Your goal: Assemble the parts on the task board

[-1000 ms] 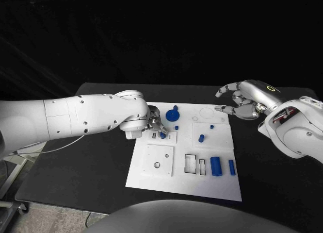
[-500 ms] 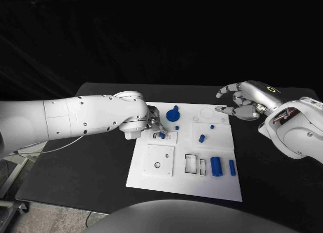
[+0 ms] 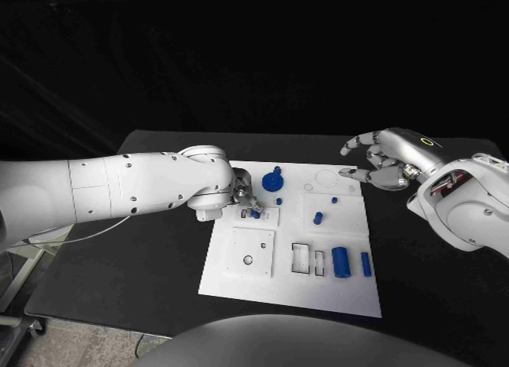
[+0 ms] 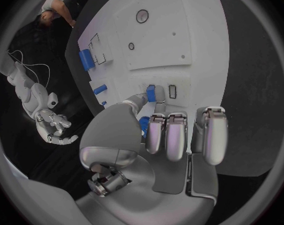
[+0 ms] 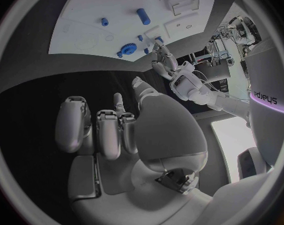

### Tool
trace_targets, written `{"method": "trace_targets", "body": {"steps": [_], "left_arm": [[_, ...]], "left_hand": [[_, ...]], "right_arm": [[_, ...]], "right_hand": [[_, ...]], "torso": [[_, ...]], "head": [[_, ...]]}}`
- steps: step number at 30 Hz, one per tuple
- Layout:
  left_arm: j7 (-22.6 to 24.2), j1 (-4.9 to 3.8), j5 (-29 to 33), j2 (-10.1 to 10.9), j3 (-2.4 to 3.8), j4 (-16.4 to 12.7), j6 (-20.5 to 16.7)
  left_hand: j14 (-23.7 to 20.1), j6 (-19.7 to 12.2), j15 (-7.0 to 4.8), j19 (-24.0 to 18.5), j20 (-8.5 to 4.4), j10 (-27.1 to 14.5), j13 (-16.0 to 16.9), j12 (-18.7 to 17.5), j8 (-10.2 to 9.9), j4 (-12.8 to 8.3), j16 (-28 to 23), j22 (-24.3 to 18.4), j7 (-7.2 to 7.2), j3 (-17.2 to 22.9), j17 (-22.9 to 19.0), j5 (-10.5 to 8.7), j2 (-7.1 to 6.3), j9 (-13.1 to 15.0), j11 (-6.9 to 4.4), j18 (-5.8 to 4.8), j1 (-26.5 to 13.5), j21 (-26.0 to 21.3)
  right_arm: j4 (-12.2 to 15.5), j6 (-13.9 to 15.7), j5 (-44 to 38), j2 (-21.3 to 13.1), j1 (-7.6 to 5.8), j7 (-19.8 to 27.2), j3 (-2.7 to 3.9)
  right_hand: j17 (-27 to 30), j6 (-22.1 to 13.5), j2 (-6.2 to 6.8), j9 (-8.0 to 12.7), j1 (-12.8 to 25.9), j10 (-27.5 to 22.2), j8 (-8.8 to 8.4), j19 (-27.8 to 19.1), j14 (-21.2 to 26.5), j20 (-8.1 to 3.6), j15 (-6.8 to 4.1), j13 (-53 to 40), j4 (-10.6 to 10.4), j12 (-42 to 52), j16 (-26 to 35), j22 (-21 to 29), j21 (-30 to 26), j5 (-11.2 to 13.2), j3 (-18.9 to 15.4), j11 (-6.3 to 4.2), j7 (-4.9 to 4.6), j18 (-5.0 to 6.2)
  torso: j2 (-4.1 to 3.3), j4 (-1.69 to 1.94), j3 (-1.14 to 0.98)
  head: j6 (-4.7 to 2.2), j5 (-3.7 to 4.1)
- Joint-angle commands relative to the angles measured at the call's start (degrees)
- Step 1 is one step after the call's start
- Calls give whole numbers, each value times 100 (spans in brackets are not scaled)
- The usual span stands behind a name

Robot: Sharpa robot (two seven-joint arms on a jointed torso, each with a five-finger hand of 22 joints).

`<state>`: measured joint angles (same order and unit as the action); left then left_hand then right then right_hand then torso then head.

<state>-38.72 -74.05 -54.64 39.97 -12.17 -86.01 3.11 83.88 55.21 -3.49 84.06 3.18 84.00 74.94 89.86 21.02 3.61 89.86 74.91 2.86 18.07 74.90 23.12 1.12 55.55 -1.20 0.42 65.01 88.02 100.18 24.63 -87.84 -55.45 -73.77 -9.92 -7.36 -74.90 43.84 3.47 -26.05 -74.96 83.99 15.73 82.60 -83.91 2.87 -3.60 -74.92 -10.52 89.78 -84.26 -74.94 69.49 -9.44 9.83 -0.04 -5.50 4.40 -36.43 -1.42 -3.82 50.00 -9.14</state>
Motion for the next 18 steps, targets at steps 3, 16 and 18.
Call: {"method": "trace_targets", "body": {"steps": [3,16,18], "left_arm": [[41,58,-77,-16,-6,-28,13],[56,93,-73,1,-6,-82,-55],[55,95,-73,6,-6,-82,-51]], "left_hand": [[612,48,5,280,-13,600,1506,14,-42,7,14,1279,-44,90,1510,-90,28,40,13,53,-77,-40],[612,90,34,260,17,600,1506,14,-206,238,14,1268,-12,68,1510,-942,27,99,49,59,-441,-64],[612,120,55,258,30,600,1506,14,-279,438,14,1267,17,-95,1510,-1253,7,73,70,60,-665,-69]], "right_arm": [[-4,-51,2,0,13,-20,0],[-9,-53,6,-3,30,-22,-1],[-11,-60,8,-2,32,-22,-1]], "right_hand": [[-927,45,-18,6,-35,601,13,-17,-408,5,24,-1508,-10,22,40,-908,-22,-22,35,31,-11,-5],[-924,47,-21,11,-38,601,11,-20,-406,6,26,-1508,-8,22,43,-906,-30,-23,37,32,-13,-3],[-924,47,-21,11,-38,601,11,-20,-406,6,26,-1508,-8,22,43,-906,-30,-23,37,32,-13,-3]], "torso": [[-5,-8,7],[-5,0,1],[-7,0,2]], "head": [[0,20],[0,29],[0,33]]}}
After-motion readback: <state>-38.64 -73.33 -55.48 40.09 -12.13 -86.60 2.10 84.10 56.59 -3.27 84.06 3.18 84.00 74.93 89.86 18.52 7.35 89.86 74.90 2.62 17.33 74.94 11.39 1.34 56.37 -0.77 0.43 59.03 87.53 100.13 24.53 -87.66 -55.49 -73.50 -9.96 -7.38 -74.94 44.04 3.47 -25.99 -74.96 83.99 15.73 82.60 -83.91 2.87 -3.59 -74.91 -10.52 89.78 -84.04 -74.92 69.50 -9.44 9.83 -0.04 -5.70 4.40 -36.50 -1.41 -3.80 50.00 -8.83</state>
